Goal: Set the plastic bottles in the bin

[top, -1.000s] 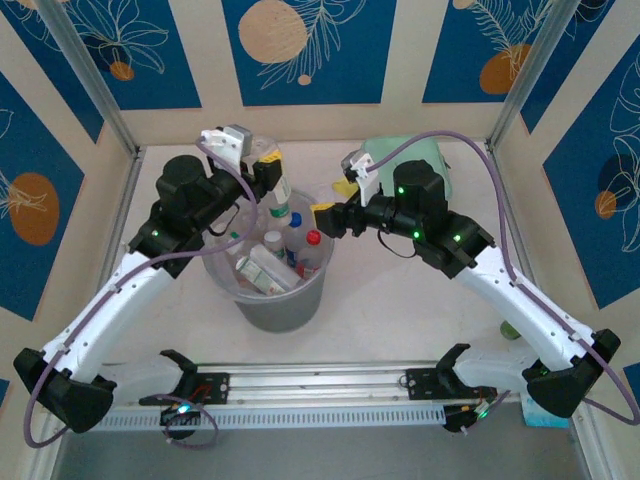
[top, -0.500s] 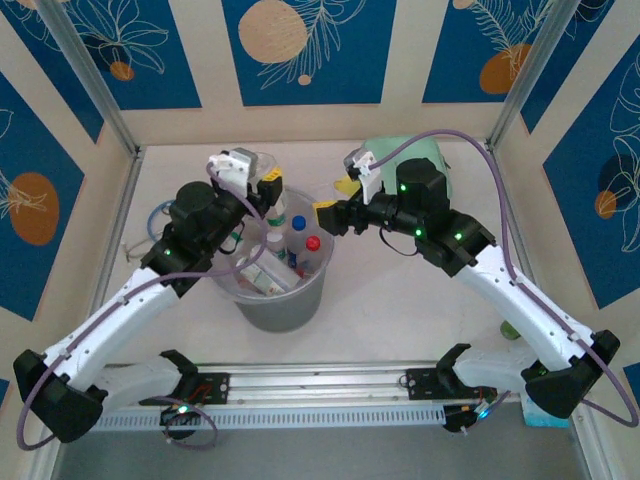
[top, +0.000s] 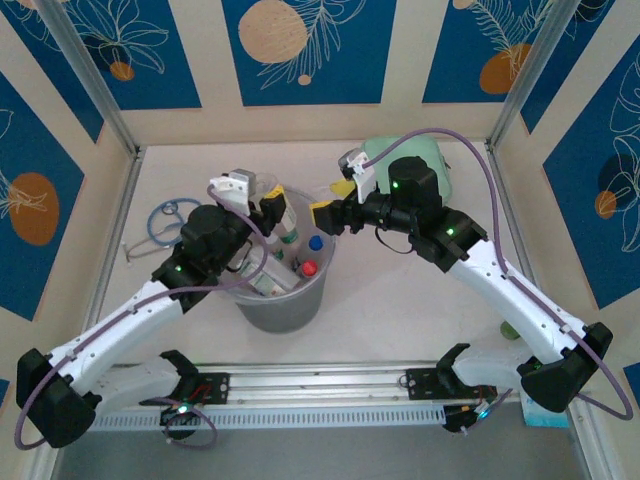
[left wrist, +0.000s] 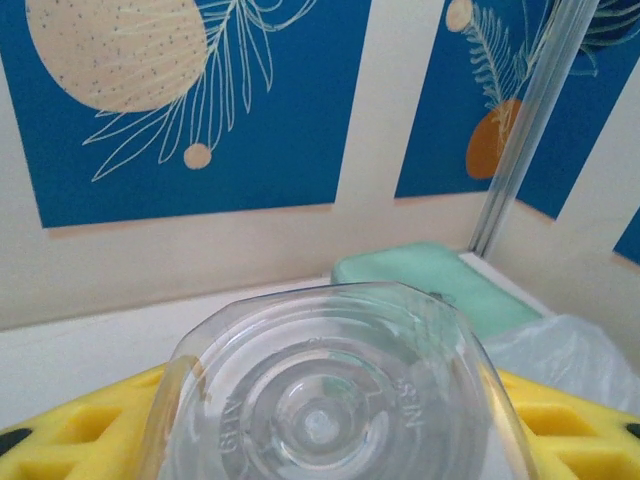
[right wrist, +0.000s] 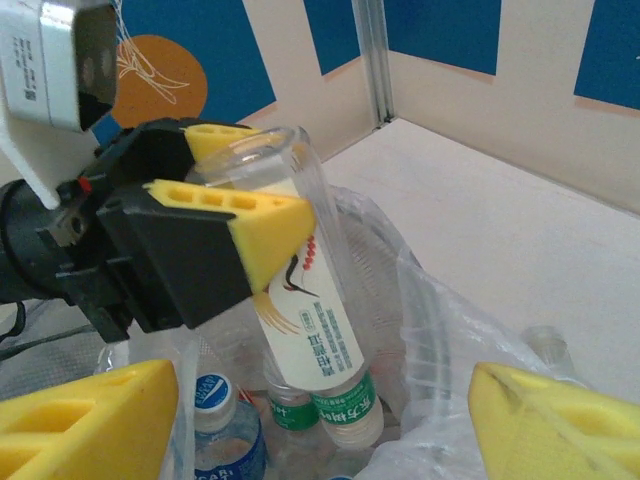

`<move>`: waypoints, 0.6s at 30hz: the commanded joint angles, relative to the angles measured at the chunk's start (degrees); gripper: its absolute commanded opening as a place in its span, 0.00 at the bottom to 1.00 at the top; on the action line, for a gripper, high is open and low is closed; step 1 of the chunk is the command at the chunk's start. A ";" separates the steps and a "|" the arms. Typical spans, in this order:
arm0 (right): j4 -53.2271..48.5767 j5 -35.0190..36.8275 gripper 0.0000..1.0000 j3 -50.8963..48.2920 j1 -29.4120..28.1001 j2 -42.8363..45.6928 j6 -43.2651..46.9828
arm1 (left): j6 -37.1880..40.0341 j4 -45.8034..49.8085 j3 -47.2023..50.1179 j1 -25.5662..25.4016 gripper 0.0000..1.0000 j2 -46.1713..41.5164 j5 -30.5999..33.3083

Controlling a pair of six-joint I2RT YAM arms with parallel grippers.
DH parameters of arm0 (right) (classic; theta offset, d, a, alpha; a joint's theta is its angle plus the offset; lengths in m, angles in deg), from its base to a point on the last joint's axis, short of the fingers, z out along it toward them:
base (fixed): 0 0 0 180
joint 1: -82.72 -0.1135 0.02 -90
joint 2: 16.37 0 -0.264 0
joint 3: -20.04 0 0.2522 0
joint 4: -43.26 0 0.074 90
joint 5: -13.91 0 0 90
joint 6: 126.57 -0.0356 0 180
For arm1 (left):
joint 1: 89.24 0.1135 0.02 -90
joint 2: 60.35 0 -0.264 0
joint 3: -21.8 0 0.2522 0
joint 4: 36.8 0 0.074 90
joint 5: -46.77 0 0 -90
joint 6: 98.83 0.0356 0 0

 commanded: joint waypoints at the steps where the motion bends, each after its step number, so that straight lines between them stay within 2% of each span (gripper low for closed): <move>1: 0.18 -0.77 0.77 2.14 0.07 -0.22 -0.57 | 4.50 17.85 -1.53 -5.05 0.00 2.41 3.43; 3: -0.10 -0.61 0.77 2.22 0.07 0.03 -0.31 | 7.76 22.02 -2.54 -6.58 0.00 3.71 5.99; 8: -0.63 0.14 0.77 2.54 0.16 0.04 -0.12 | 6.70 21.83 -0.82 -7.24 0.00 3.62 3.60; 9: -0.64 0.14 0.77 2.58 0.16 0.04 -0.12 | 6.41 21.00 -0.76 -7.21 0.08 2.93 3.32; 12: -0.86 0.05 0.77 2.80 0.11 0.13 0.04 | 6.44 19.74 -2.73 -7.19 0.47 0.51 2.24; 13: -1.01 0.05 0.77 2.84 0.11 0.13 0.17 | 6.85 20.10 -4.48 -7.20 0.58 -0.20 1.85; 16: -1.34 0.27 0.76 2.93 0.16 0.13 0.31 | 8.52 22.53 -10.87 -7.17 0.78 -0.77 0.04; 18: -1.43 0.68 0.76 2.85 0.08 0.13 0.15 | 9.49 23.86 -14.81 -7.24 0.88 -0.38 -1.05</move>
